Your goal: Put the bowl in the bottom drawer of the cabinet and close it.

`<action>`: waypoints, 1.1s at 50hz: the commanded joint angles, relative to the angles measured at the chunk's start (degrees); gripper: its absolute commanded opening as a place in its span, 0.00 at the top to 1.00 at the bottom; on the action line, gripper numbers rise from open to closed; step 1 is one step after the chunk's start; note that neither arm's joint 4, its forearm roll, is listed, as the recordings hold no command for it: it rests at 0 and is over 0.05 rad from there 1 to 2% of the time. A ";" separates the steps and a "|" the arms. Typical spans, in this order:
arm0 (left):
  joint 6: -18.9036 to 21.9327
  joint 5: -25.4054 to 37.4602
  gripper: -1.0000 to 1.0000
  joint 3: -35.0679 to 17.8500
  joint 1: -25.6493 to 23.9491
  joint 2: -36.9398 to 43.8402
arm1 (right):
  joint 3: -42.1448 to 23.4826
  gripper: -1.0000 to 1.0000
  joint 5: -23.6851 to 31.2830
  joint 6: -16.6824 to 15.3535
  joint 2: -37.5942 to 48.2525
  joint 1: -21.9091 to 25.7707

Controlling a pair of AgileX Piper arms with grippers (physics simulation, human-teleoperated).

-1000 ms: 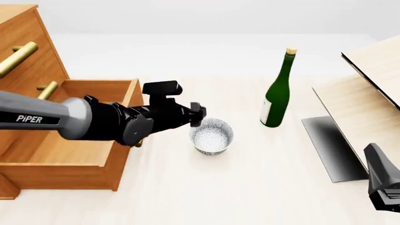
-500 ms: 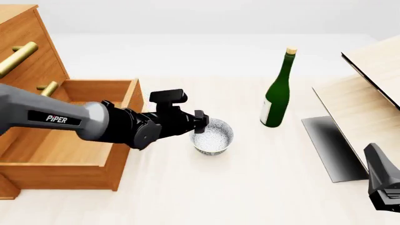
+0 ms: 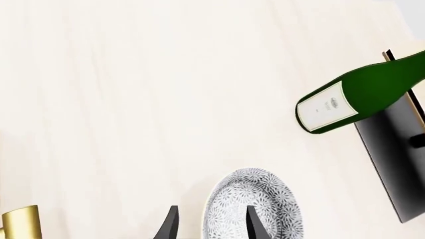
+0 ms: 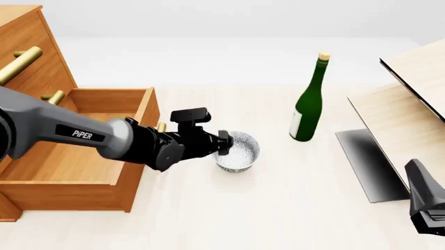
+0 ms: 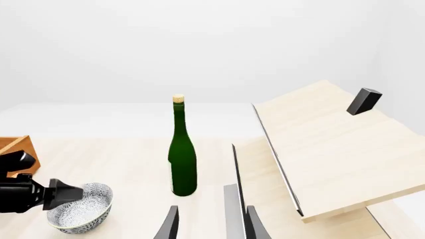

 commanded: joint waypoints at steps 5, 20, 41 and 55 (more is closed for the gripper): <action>-2.01 -0.32 0.00 -0.21 -0.19 1.93 | -0.02 0.00 0.03 -0.02 0.00 0.01; -2.27 -0.53 0.00 -0.64 -0.17 3.54 | -0.02 0.00 0.03 -0.01 -0.01 0.02; -1.83 -1.51 1.00 -0.19 0.45 4.37 | -0.02 0.00 0.03 -0.02 -0.01 0.01; 0.28 -1.39 1.00 1.35 1.99 -0.02 | -0.02 0.00 0.03 -0.01 -0.01 0.02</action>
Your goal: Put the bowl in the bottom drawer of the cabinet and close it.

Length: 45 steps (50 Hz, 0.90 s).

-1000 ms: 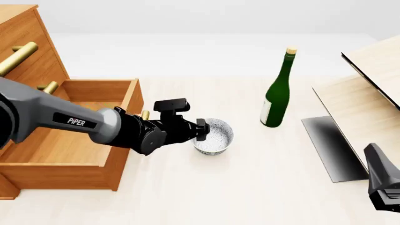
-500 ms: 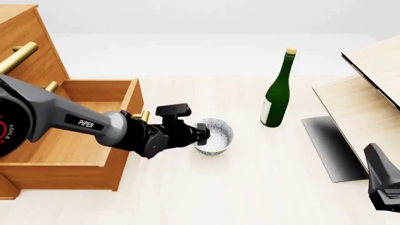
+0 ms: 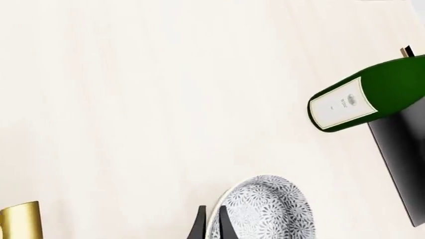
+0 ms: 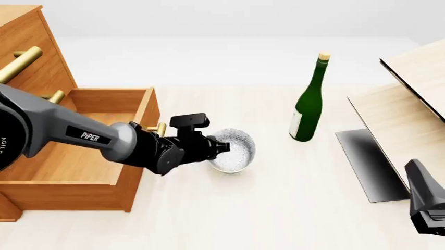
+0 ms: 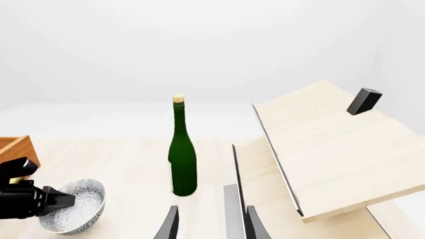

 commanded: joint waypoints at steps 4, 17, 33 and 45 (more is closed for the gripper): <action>1.71 0.24 1.00 1.12 2.14 -2.75 | -0.02 0.00 0.03 -0.01 -0.01 0.01; 3.00 0.29 1.00 2.68 2.16 -6.37 | -0.02 0.00 0.03 -0.03 -0.01 0.01; 4.46 0.88 1.00 3.92 2.87 -9.52 | -0.02 0.00 0.03 -0.01 0.00 0.01; 4.81 1.35 1.00 5.44 2.46 -12.76 | -0.02 0.00 0.03 -0.04 0.00 0.03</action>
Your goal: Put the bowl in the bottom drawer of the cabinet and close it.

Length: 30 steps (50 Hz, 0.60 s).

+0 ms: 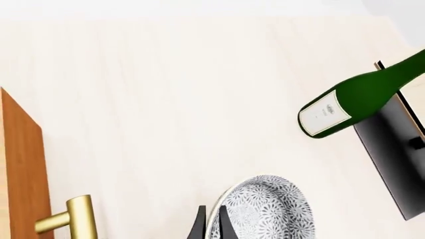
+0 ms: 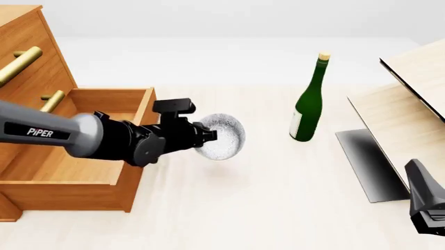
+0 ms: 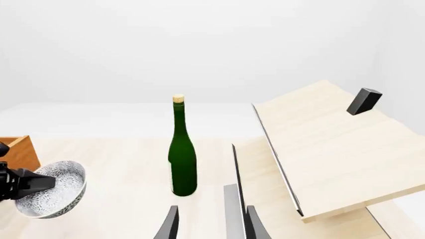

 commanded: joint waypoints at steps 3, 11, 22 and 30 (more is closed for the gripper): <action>-0.27 0.32 1.00 1.38 -0.31 -3.65 | -0.02 0.00 0.03 -0.03 -0.02 0.00; 0.02 0.71 1.00 2.60 -0.52 -5.88 | -0.02 0.00 0.03 -0.03 -0.01 0.02; 1.42 1.95 1.00 3.65 0.40 -9.13 | -0.02 0.00 0.03 -0.03 -0.01 0.00; 2.52 2.63 1.00 4.66 1.07 -11.32 | -0.02 0.00 0.03 -0.02 0.00 0.02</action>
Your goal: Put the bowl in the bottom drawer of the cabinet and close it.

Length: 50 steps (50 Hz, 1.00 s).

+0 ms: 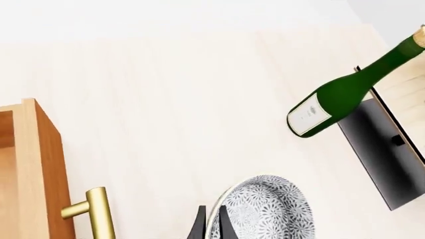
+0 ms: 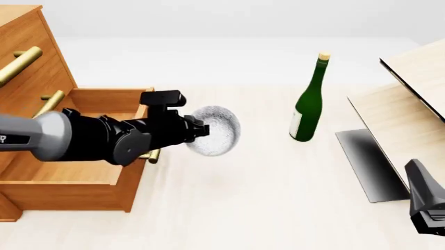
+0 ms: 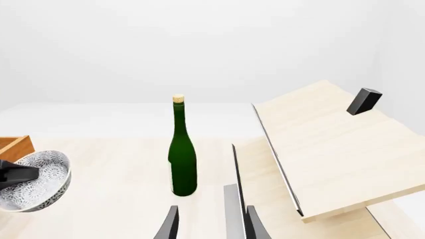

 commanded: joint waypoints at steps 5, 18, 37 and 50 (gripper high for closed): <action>1.08 1.36 1.00 1.58 0.96 -4.98 | -0.02 0.00 0.03 -0.04 -0.01 0.02; 3.06 2.89 1.00 3.37 1.48 -9.86 | -0.02 0.00 0.03 -0.01 0.00 0.01; 4.47 3.86 1.00 5.86 4.64 -15.48 | -0.02 0.00 0.03 -0.05 -0.02 0.01; 6.36 5.76 1.00 7.34 8.76 -21.24 | -0.02 0.00 0.03 -0.02 -0.01 0.03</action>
